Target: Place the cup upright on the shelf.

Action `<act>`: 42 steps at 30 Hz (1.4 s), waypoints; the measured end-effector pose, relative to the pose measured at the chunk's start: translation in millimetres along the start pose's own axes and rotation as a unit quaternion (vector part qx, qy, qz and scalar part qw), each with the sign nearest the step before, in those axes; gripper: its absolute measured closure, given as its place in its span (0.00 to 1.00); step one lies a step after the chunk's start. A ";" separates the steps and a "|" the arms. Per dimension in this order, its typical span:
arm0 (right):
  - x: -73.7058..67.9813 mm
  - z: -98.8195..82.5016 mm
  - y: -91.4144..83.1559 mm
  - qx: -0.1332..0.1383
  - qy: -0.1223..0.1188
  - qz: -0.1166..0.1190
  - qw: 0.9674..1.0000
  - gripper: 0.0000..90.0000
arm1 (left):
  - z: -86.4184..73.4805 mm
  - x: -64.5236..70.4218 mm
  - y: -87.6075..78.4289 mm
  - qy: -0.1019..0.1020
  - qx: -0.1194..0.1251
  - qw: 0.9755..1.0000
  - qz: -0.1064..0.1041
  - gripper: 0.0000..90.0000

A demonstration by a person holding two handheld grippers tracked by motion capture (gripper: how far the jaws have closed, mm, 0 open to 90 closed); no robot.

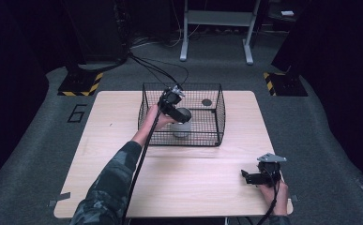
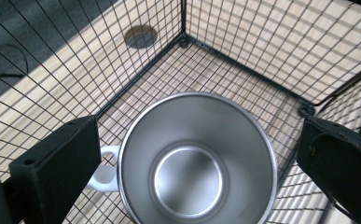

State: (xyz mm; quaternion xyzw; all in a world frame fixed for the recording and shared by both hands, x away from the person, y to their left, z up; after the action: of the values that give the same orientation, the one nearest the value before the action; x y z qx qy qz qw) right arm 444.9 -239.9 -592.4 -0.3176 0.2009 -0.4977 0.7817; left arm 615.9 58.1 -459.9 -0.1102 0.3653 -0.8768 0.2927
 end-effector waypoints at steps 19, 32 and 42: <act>0.0 0.0 0.0 0.000 0.001 0.000 1.000 0.01 | -17.6 16.5 -81.1 0.010 0.042 0.999 -0.002 0.00; 0.0 0.1 0.2 0.001 0.001 -0.002 1.000 0.01 | -58.8 23.7 -135.0 0.021 0.057 0.998 0.011 0.00; -0.1 0.0 0.1 0.000 0.002 -0.002 1.000 0.01 | -110.6 22.6 -164.1 0.002 0.060 0.998 0.032 0.00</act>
State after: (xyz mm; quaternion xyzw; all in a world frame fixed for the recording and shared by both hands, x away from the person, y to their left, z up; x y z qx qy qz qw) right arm 444.9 -239.8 -592.5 -0.3168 0.2017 -0.4999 0.7804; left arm 481.6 200.6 -423.1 -0.0792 0.3157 -0.8877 0.3257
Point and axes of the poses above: each handheld gripper's, and its own axes: y roughly forward along the jaws, z roughly out of its top, x roughly to its right, the point moved 9 cm from there along y, roughly forward along the jaws
